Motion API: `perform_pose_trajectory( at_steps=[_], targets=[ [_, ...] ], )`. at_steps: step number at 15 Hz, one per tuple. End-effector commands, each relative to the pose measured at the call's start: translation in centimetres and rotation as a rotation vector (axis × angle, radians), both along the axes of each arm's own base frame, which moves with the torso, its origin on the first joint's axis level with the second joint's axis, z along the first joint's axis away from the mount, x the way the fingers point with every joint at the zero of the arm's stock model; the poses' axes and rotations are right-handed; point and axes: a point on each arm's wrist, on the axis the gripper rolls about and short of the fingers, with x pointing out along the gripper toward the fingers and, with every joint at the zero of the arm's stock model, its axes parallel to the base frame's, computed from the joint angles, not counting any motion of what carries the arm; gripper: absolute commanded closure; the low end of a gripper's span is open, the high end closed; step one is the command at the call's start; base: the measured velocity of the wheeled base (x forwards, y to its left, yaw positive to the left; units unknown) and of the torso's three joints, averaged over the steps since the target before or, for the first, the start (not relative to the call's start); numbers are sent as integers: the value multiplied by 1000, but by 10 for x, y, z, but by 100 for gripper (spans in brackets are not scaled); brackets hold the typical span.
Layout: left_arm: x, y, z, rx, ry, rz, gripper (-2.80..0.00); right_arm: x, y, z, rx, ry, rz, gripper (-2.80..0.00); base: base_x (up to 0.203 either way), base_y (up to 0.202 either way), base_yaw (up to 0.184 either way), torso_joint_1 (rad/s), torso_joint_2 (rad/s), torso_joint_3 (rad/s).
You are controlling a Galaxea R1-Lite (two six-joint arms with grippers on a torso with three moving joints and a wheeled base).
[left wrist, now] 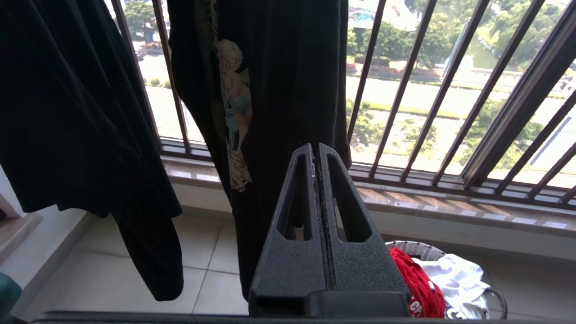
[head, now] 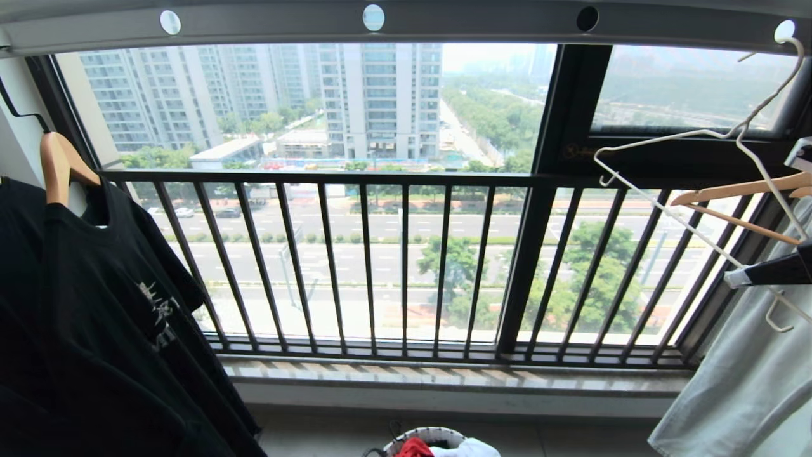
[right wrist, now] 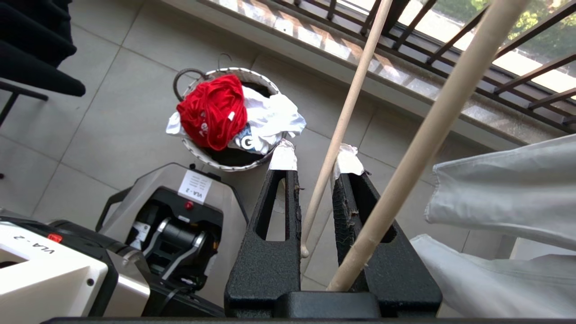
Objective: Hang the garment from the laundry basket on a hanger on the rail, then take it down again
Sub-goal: Pick up the clothes rack on the clothesline
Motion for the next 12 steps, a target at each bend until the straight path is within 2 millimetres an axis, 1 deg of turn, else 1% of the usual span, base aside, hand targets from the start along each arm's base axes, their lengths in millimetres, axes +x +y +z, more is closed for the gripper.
perform_pose_trajectory(
  at_steps=[1,12],
  targets=[
    [0,0,0,-1,1,1,0,-7,2,4,-7,-22,6,0,0,0,0,0,0,0],
    [0,0,0,-1,1,1,0,-35,8,17,-14,-103,20,0,0,0,0,0,0,0]
  ],
)
